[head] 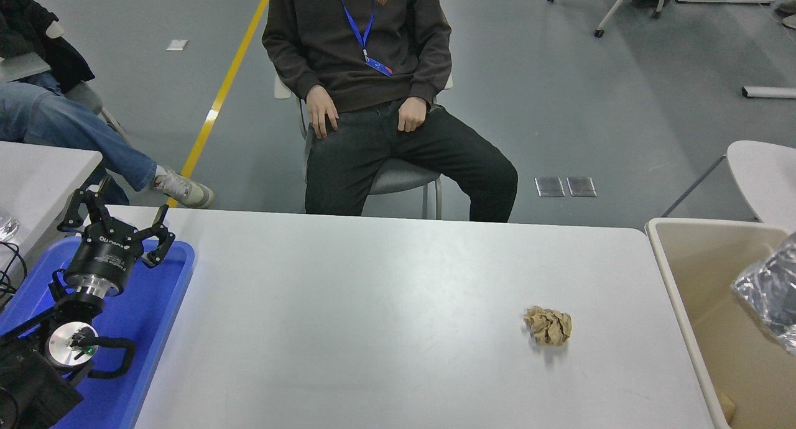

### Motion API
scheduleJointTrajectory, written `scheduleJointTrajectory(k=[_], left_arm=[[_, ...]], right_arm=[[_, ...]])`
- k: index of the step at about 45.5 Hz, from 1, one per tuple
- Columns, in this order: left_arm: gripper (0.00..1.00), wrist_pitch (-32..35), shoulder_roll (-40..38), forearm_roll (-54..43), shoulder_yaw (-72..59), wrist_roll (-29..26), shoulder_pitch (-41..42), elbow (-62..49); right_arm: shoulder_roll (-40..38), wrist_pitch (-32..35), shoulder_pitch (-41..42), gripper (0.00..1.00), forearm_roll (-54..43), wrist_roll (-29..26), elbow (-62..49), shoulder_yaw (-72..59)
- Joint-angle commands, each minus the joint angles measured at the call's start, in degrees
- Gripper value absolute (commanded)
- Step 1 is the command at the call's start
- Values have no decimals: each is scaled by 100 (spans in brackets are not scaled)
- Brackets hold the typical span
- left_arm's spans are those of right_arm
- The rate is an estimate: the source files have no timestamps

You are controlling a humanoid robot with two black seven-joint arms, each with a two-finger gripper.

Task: Clean the table surface

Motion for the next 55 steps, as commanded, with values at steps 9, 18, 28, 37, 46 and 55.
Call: scheduleJointTrajectory(k=[9, 18, 28, 37, 46, 55], left_arm=[[100, 0, 0, 0, 0, 1, 0, 3], [100, 0, 0, 0, 0, 1, 0, 3], [100, 0, 0, 0, 0, -8, 0, -6], [100, 0, 0, 0, 0, 1, 0, -6], [100, 0, 0, 0, 0, 1, 0, -6], [100, 0, 0, 0, 0, -8, 0, -6]], right_arm=[[687, -1266, -7, 0, 3, -21, -282, -667], [836, -1451, -7, 0, 3, -30, -466, -702], [845, -1521, -7, 0, 3, -30, -528, -702], [845, -1548, -7, 0, 3, -30, -528, -693], [775, -1539, 1, 52, 3, -30, -555, -685], [784, -1539, -34, 96, 12, -22, -722, -922]])
